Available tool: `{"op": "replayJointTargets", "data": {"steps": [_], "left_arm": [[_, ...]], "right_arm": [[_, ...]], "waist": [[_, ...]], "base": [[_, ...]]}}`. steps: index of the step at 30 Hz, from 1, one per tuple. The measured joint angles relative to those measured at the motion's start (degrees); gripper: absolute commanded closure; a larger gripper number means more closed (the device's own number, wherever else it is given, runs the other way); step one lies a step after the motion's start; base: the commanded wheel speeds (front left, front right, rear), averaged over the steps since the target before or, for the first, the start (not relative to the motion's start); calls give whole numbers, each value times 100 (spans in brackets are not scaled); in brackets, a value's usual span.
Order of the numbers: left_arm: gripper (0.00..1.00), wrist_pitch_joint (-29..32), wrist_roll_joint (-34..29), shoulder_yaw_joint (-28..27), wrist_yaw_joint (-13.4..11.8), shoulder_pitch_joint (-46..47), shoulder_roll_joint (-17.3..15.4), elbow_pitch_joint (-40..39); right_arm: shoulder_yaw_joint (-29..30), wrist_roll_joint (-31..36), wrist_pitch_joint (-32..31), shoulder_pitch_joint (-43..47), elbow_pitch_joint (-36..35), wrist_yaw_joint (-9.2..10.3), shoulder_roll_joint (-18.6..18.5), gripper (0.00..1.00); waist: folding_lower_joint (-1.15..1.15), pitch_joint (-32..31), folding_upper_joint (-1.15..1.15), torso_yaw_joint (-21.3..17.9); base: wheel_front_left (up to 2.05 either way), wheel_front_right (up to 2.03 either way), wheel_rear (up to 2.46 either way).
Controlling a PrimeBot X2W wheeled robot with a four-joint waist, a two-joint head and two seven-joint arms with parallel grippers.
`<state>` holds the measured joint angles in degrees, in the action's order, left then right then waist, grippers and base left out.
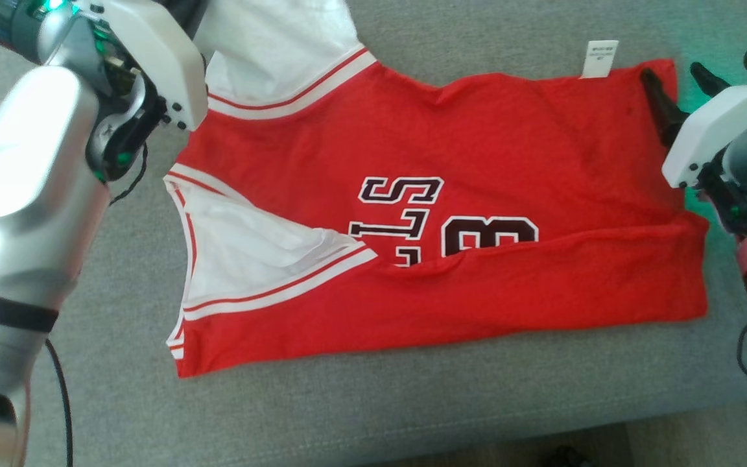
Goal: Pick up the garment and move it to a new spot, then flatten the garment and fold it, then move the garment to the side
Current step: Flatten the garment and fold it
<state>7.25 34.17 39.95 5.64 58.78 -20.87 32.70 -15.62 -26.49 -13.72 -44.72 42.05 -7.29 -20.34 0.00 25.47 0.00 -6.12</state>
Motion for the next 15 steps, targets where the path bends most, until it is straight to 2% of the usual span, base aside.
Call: {"op": "replayJointTargets", "data": {"steps": [5, 6, 7, 11, 15], "left_arm": [[100, 80, 27, -5, -108, -33, -100, -314], [100, 115, 27, -5, -123, -93, -121, -415], [100, 132, 27, -3, -168, -130, -143, -460], [100, 141, 27, -27, -288, -197, -255, -531], [100, 99, 49, -177, -528, -186, -268, -561]], "right_arm": [[-209, -221, -43, -187, 218, 0, -74, 0], [-304, -367, -52, -269, 281, 0, -85, 31], [-359, -423, -49, -300, 297, 0, -105, 100], [-461, -478, 126, -394, 417, 0, -187, 100], [-400, -474, 622, -566, 633, 0, -216, 100]], "waist": [[0, 95, 0, 71], [0, 116, 0, 87], [0, 125, 0, 91], [0, 143, 0, 84], [0, 159, 0, 71]], "base": [[0, 0, 0], [0, 0, 0], [0, 0, 0], [0, 0, 0], [0, 0, 0]]}}
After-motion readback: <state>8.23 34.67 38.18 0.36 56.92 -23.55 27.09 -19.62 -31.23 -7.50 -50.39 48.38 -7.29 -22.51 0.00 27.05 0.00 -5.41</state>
